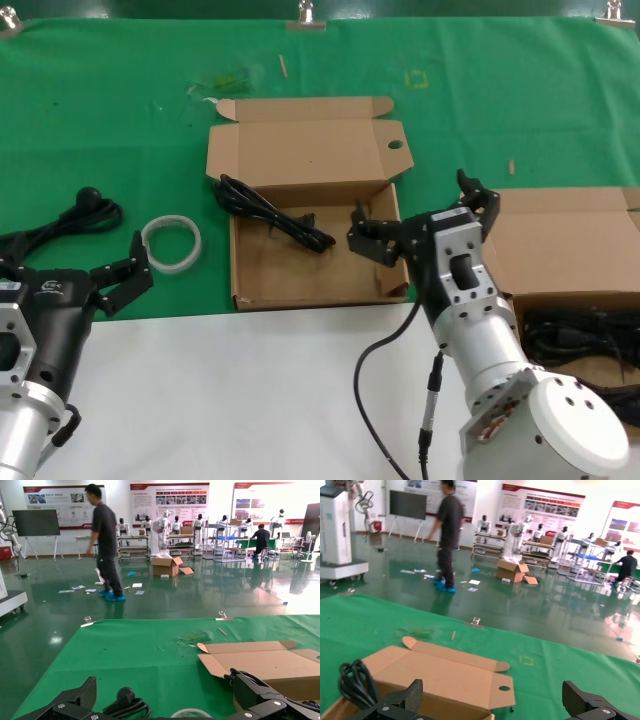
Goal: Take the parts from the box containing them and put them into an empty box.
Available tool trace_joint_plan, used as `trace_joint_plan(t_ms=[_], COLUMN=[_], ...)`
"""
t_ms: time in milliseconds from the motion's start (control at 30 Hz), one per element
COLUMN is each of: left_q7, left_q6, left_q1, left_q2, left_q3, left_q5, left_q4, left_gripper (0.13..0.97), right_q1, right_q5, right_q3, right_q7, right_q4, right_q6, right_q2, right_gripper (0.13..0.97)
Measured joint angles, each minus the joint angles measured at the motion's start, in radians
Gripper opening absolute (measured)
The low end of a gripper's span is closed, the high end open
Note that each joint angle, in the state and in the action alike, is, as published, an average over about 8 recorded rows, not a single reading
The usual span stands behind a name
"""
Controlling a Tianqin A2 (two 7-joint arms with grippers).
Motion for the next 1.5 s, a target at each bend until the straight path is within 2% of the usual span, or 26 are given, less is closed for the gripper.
trace_joint_plan(t_ms=[1167,1500], left_q7=[0.000,0.000], left_q6=[0.000,0.000], left_q1=[0.000,0.000], left_q2=[0.000,0.000], left_q3=[0.000,0.000], left_q5=[0.000,0.000], left_q4=[0.000,0.000], left_gripper=[0.966,0.966], right_q1=[-0.216,-0.236], right_q5=[-0.350,-0.383], right_q3=[0.319,0.349], right_q7=[0.566,0.620], right_q4=[0.117,0.128], right_q6=[-0.243,-0.267], right_q2=[0.000,0.000], right_gripper=[0.966,0.966])
